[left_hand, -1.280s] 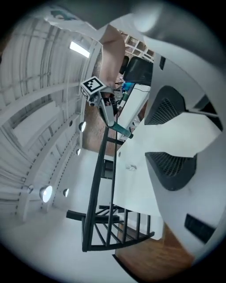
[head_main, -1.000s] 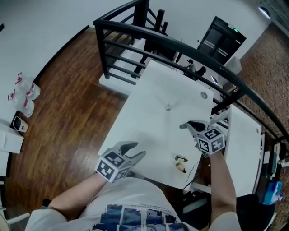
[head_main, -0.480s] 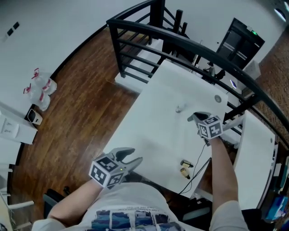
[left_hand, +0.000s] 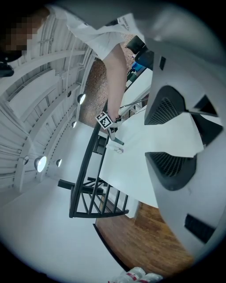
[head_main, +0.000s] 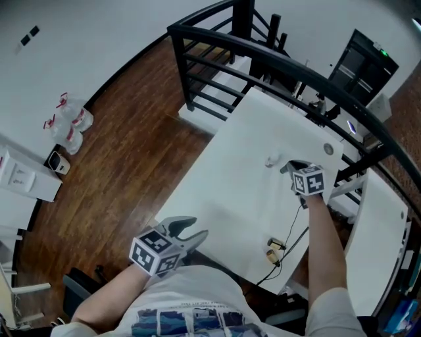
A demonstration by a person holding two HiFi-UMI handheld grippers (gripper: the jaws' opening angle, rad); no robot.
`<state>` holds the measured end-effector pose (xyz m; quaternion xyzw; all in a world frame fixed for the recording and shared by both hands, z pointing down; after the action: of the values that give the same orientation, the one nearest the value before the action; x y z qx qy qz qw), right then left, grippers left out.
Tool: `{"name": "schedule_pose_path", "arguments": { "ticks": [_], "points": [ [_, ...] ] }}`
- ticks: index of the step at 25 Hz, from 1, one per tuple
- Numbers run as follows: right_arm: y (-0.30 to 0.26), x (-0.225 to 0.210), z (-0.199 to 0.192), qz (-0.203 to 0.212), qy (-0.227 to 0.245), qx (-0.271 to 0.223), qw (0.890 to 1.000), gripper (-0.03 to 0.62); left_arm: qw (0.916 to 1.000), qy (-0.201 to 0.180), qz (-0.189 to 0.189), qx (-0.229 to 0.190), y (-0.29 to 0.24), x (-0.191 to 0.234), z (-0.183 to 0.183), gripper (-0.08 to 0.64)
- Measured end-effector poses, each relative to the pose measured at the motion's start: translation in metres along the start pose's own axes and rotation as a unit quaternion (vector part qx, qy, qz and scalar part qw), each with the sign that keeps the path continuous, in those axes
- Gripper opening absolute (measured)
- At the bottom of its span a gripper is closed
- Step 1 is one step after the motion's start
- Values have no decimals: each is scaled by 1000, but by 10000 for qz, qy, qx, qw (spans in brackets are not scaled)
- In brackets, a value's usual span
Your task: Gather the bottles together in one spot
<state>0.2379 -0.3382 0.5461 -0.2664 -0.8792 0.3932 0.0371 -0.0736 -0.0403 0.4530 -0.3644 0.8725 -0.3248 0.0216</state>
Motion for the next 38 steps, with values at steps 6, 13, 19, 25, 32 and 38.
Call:
{"name": "schedule_pose_path", "arguments": {
  "ticks": [6, 13, 19, 25, 32, 38],
  "points": [
    [-5, 2, 4, -40, -8, -3, 10000, 43, 10000, 94, 26, -8, -1, 6, -3, 195],
    [-6, -3, 1, -205, 9, -59, 9998, 97, 9999, 93, -50, -11, -6, 6, -1, 195],
    [-8, -3, -1, -201, 4, -110, 9997, 133, 9999, 106, -74, 2, -10, 9, -2, 195],
    [10, 0, -2, -125, -73, -266, 9995, 169, 9999, 120, -87, 3, -12, 7, -2, 195],
    [75, 21, -15, -142, -209, -785, 9966, 169, 9999, 114, -2, -49, -16, 2, -1, 195],
    [157, 53, -46, -273, -310, -1312, 9905, 176, 9999, 2, 48, -104, -20, -8, -3, 195]
  ]
}}
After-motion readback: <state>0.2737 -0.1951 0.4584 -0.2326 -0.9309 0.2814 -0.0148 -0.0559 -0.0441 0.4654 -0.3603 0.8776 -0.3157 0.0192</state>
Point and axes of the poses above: the fingertips, and each gripper's own axes: y backward along the fingers, x to its left, z out of its top, the point moved 7 cm from there along y, backward along the fingers, and after that the axes turned 14 degrees about -y, right-handed, at the moved point
